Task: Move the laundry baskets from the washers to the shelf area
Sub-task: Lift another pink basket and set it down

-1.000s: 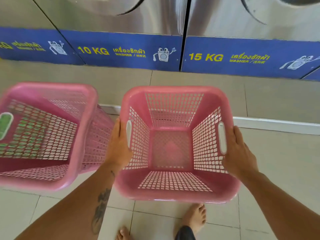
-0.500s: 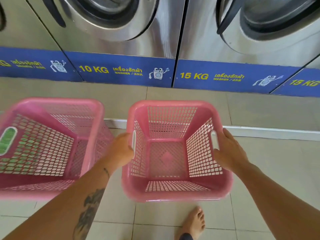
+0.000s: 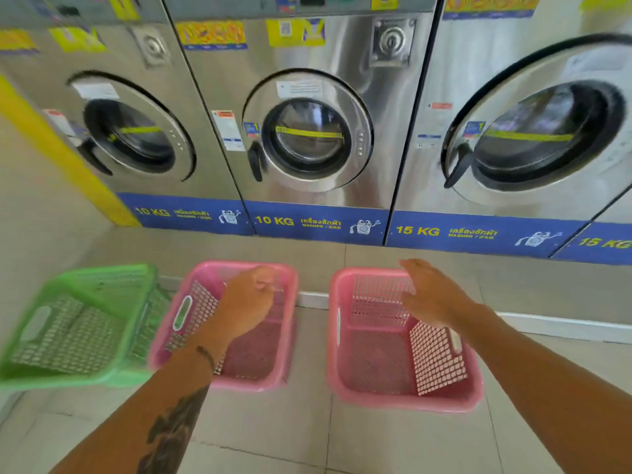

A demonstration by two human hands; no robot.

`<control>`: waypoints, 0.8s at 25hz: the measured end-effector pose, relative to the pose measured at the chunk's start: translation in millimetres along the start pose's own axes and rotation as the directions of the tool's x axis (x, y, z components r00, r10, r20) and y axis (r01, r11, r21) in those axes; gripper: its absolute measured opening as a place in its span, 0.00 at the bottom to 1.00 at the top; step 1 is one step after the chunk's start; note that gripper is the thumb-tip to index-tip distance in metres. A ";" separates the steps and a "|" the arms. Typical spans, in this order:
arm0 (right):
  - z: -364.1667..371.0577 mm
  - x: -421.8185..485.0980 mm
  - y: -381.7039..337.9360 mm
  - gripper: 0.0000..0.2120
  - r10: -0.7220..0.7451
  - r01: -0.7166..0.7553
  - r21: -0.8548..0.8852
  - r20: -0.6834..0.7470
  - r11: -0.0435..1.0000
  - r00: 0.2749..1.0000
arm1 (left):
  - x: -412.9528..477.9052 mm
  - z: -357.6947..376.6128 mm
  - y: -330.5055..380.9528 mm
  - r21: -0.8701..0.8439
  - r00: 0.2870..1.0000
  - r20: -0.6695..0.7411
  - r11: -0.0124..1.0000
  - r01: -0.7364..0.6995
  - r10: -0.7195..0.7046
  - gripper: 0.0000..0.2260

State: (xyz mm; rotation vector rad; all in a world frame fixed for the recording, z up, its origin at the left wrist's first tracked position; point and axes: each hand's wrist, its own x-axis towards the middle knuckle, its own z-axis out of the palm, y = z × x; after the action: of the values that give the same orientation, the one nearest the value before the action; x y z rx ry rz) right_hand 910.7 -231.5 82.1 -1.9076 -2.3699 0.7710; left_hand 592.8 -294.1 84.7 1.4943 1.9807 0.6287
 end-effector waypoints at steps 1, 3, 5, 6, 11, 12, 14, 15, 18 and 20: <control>-10.2 2.3 -18.8 0.32 -0.042 0.042 -0.008 0.007 0.999 0.999 | -9.1 -22.2 -0.9 0.005 0.999 -0.045 1.000 0.016 -0.016 0.14; -30.8 10.0 -61.5 0.31 -0.123 0.123 -0.009 0.002 0.992 0.992 | -28.0 -68.4 -7.2 0.030 0.990 -0.133 0.999 0.044 -0.040 0.15; -46.5 15.8 -102.2 0.30 -0.203 0.203 0.010 -0.013 0.979 0.979 | -48.1 -108.2 -15.0 0.024 0.973 -0.198 0.992 0.128 -0.121 0.18; -52.8 17.8 -124.7 0.29 -0.242 0.242 0.005 -0.007 0.970 0.970 | -60.1 -126.7 -19.0 -0.019 0.956 -0.240 0.985 0.171 -0.170 0.17; -60.3 17.4 -252.2 0.20 -0.398 0.397 -0.032 -0.037 0.917 0.917 | -122.7 -217.7 -61.7 -0.119 0.886 -0.393 0.969 0.219 -0.248 0.19; -54.6 16.7 -280.1 0.21 -0.417 0.416 -0.042 -0.037 0.909 0.908 | -132.9 -238.4 -77.4 -0.138 0.868 -0.417 0.963 0.232 -0.269 0.18; -41.0 13.8 -331.8 0.23 -0.440 0.439 -0.035 -0.035 0.898 0.897 | -148.0 -276.8 -110.5 -0.145 0.854 -0.424 0.954 0.264 -0.301 0.17; -32.0 13.5 -358.2 0.25 -0.452 0.451 -0.030 -0.030 0.892 0.891 | -154.2 -295.5 -129.8 -0.140 0.848 -0.429 0.951 0.276 -0.309 0.17; 3.2 12.9 -436.4 0.27 -0.465 0.465 -0.021 -0.019 0.885 0.885 | -161.9 -349.2 -191.8 -0.157 0.835 -0.457 0.952 0.262 -0.306 0.15; 23.8 14.2 -481.4 0.28 -0.455 0.455 -0.001 -0.018 0.891 0.891 | -161.1 -376.1 -228.3 -0.181 0.835 -0.447 0.947 0.266 -0.320 0.16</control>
State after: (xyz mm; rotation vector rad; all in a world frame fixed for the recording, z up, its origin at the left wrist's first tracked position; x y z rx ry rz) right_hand 458.4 -294.8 236.5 -1.2560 -2.6407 0.7060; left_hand 209.2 -520.1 230.4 0.9943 2.4293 1.0219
